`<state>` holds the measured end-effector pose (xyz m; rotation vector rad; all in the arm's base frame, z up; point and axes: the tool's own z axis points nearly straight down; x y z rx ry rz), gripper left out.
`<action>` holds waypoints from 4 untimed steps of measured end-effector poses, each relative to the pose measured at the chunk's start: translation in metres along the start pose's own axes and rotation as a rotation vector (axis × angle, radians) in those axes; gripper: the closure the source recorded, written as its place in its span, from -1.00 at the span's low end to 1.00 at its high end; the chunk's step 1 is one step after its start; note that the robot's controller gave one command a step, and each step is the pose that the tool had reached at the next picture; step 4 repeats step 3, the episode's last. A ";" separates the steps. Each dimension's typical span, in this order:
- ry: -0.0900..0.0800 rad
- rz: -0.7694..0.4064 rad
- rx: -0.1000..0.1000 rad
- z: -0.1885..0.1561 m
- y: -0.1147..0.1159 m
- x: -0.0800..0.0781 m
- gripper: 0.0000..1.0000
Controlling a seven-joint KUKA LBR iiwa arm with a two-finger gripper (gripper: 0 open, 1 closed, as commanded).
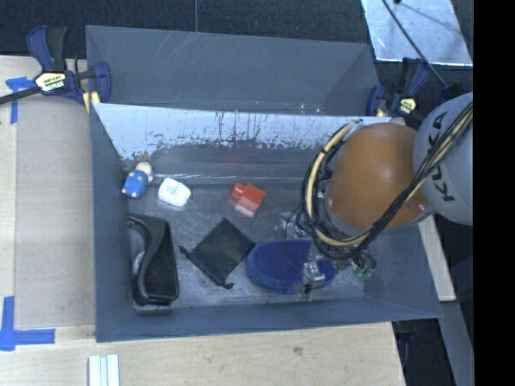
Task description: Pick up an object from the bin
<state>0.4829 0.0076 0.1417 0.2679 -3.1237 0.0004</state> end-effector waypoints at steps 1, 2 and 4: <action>-0.001 0.027 -0.001 0.075 -0.004 -0.027 -1.00; -0.009 0.028 0.000 0.069 -0.004 -0.029 1.00; -0.019 -0.044 0.003 -0.117 -0.019 -0.041 1.00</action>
Offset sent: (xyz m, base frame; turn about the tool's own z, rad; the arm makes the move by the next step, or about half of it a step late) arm 0.0274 0.0012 -0.0717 0.0276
